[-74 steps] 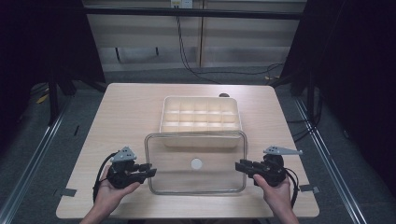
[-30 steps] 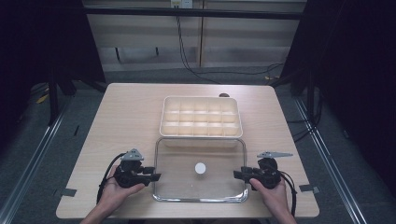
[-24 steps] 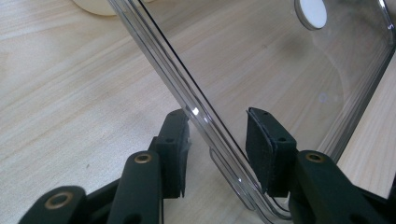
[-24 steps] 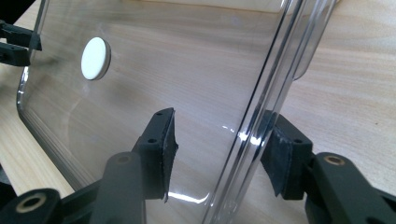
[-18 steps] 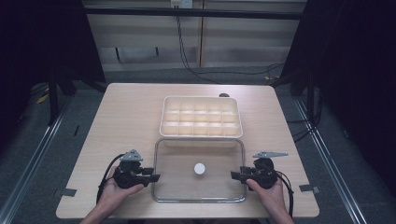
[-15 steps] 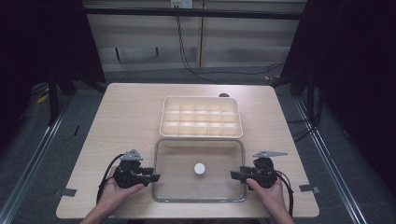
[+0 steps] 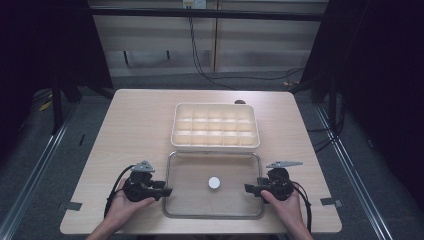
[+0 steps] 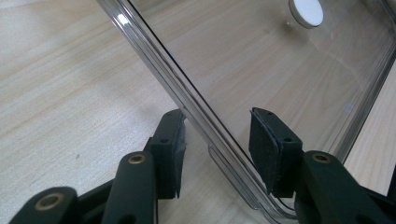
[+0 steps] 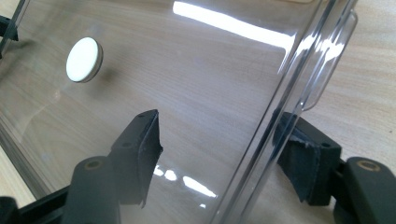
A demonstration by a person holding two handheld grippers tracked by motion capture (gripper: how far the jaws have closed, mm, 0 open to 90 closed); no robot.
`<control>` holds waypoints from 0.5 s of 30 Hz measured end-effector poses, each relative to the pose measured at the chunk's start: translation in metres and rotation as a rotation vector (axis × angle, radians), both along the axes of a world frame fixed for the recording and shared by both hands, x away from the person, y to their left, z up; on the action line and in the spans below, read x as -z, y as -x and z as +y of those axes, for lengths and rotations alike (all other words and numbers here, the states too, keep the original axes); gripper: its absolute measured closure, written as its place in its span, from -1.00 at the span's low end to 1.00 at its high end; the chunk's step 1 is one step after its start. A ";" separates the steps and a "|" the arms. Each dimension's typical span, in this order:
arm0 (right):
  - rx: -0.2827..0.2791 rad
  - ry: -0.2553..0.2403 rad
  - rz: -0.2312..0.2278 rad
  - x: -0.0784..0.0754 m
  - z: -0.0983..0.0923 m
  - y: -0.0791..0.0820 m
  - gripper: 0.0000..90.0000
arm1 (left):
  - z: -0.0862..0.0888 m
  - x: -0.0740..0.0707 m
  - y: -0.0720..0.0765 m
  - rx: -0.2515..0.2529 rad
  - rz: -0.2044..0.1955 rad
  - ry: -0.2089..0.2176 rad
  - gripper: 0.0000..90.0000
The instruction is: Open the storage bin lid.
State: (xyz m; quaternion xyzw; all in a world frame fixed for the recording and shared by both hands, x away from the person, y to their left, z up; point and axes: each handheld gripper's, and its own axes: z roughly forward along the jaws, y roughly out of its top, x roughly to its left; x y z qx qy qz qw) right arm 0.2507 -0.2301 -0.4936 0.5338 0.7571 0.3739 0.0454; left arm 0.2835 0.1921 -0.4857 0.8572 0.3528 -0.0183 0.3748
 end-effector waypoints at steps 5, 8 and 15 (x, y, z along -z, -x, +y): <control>-0.001 0.006 -0.002 0.000 0.001 0.001 -0.29 | 0.000 0.002 0.000 0.000 0.002 0.002 0.20; -0.002 0.015 -0.003 0.000 0.002 0.000 -0.29 | -0.001 0.002 0.000 0.010 0.017 -0.014 0.16; 0.009 0.028 -0.004 0.000 0.000 0.000 -0.30 | -0.001 0.004 0.000 0.013 0.033 -0.014 0.12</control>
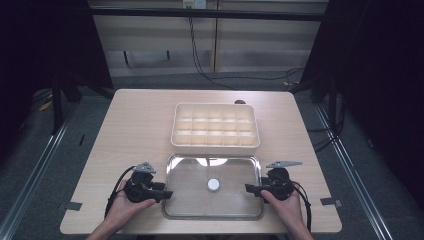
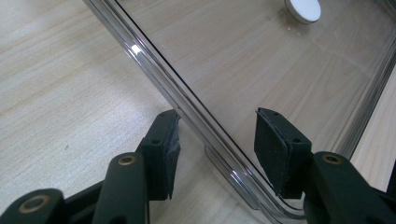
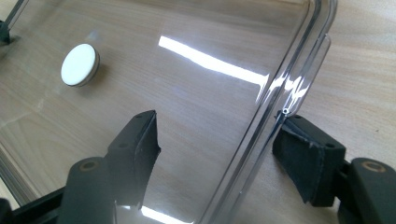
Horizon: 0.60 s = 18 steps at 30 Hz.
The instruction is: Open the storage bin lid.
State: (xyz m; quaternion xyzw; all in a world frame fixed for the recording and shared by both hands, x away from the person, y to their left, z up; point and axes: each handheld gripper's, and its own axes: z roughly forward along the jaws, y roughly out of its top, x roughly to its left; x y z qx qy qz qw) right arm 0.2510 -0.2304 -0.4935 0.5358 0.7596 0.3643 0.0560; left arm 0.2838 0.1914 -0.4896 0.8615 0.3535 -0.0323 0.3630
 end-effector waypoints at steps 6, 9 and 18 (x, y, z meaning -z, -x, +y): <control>0.002 -0.009 -0.002 0.000 -0.001 -0.001 -0.30 | -0.002 0.000 0.001 0.004 -0.011 -0.013 0.08; 0.005 0.001 -0.002 0.000 -0.001 -0.001 -0.29 | -0.003 0.000 0.002 0.009 -0.024 -0.022 0.02; 0.006 -0.028 -0.034 -0.003 -0.004 -0.001 -0.27 | -0.001 -0.001 -0.001 -0.014 -0.048 -0.029 -0.09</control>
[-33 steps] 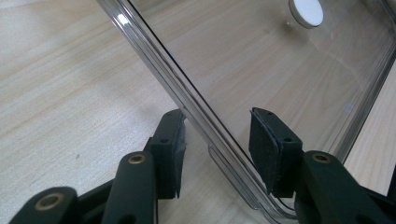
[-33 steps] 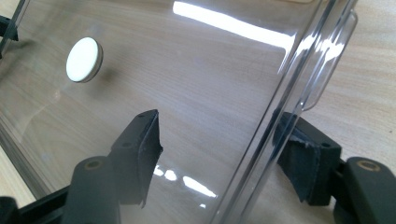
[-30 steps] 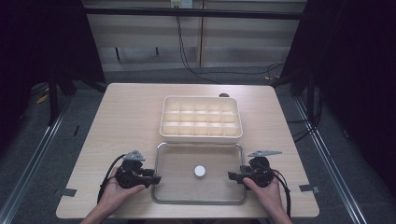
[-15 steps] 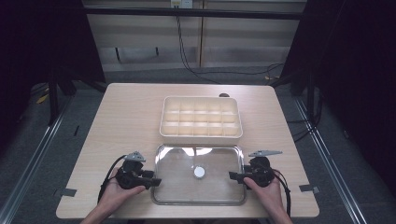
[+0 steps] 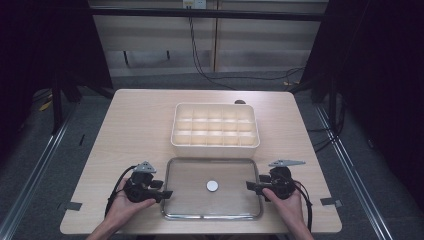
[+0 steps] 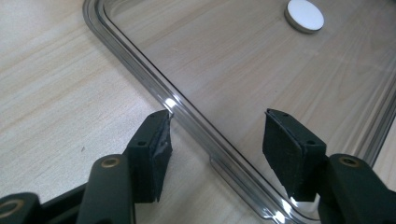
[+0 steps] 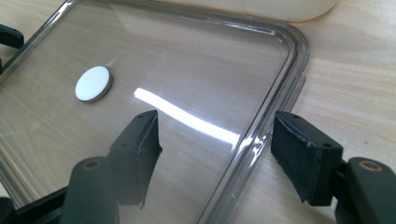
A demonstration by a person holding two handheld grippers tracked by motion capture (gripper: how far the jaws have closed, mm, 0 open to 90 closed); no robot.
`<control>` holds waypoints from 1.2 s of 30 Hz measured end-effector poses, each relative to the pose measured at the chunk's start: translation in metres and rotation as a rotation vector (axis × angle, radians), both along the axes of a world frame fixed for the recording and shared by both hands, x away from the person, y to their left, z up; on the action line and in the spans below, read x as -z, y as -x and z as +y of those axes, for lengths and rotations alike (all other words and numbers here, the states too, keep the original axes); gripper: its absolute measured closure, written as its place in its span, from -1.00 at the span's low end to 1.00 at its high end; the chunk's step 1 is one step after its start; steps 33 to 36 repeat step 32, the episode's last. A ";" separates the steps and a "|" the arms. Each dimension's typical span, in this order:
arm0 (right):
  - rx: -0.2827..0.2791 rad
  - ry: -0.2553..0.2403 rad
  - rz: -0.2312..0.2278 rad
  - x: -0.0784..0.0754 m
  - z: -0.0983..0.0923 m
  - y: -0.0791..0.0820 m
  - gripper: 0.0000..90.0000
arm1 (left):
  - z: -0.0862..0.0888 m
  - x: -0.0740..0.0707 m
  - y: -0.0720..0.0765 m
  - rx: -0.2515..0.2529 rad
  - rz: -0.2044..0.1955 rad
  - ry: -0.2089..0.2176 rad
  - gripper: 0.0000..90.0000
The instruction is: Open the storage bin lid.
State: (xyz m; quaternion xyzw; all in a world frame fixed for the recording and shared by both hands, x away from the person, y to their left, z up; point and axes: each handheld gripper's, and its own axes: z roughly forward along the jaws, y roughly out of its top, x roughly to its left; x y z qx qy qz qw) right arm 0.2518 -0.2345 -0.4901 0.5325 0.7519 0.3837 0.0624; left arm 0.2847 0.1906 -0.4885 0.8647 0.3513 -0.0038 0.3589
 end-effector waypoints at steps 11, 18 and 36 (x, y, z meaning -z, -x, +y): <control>-0.036 -0.032 -0.118 -0.013 -0.003 0.011 -0.35 | 0.003 -0.012 0.001 -0.018 -0.084 0.045 -0.28; -0.018 -0.041 -0.205 -0.030 -0.005 0.025 -0.39 | 0.009 -0.021 0.011 -0.034 -0.152 0.055 -0.32; 0.049 -0.074 -0.296 -0.041 -0.030 0.054 -0.42 | 0.039 -0.031 0.029 -0.134 -0.204 0.110 -0.40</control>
